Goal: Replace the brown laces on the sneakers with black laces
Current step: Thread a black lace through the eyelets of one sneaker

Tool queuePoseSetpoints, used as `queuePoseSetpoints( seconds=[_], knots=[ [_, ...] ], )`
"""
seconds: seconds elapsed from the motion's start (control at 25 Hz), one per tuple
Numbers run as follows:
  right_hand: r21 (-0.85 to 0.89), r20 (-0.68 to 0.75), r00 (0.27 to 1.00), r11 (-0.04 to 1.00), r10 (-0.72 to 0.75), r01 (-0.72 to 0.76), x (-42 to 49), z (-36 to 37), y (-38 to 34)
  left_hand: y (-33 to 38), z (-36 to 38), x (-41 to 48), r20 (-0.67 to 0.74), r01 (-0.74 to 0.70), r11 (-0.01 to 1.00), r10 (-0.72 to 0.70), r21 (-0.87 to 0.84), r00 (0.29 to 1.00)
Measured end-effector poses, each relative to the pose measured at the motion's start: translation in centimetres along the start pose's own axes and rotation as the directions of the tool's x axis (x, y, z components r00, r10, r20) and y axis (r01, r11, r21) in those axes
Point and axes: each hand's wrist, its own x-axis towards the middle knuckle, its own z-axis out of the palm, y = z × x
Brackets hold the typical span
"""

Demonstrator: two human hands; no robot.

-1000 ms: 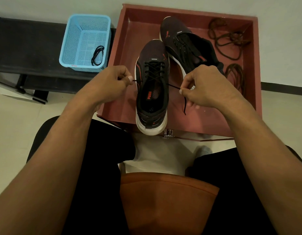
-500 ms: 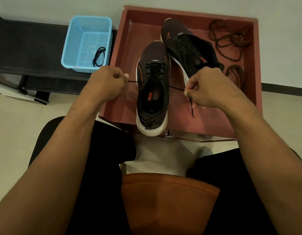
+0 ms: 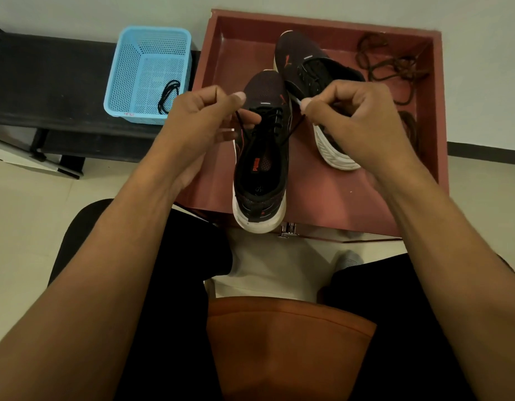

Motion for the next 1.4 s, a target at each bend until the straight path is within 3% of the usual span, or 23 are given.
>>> queuePoseSetpoints(
  seconds=[0.12, 0.24, 0.32, 0.72, 0.92, 1.0, 1.2, 1.4],
  knots=[
    [0.201, -0.024, 0.999, 0.979, -0.021, 0.026, 0.1, 1.0, -0.1, -0.2, 0.5, 0.1, 0.052, -0.025, 0.999, 0.027, -0.031, 0.998],
    [0.476, 0.061, 0.997, 0.877, 0.045, -0.068, 0.0, 2.1, -0.4, -0.6, 0.8, 0.1, 0.094, -0.060, 0.998, 0.062, -0.030, 0.994],
    [0.529, 0.091, 0.992, 0.840, 0.089, -0.124, 0.0, 2.8, -0.4, -0.7, 0.8, 0.2, 0.095, -0.078, 0.997, 0.080, -0.030, 0.992],
    [0.507, 0.065, 0.989, 0.849, 0.132, -0.146, 0.7, 4.5, 0.2, -0.8, 0.1, 0.4, 0.044, -0.178, 0.984, 0.178, -0.004, 0.983],
    [0.469, 0.184, 0.979, 0.868, 0.085, -0.163, 0.7, 4.7, 0.1, -1.0, 0.1, 0.7, 0.026, -0.295, 0.932, 0.296, 0.212, 0.955],
    [0.426, 0.248, 0.968, 0.894, 0.030, -0.137, 0.7, 4.7, 0.1, -1.1, 0.1, 0.8, 0.012, -0.286, 0.921, 0.293, 0.264, 0.956],
    [0.386, 0.387, 0.921, 0.914, -0.036, -0.126, 0.9, 3.8, 0.3, -1.0, 0.3, 0.7, 0.029, -0.257, 0.949, 0.256, 0.183, 0.966],
    [0.224, 0.336, 0.942, 0.972, -0.015, -0.065, 1.1, 3.4, 0.5, -1.2, 0.0, 0.8, 0.120, -0.199, 0.955, 0.176, 0.221, 0.977]
  ],
)
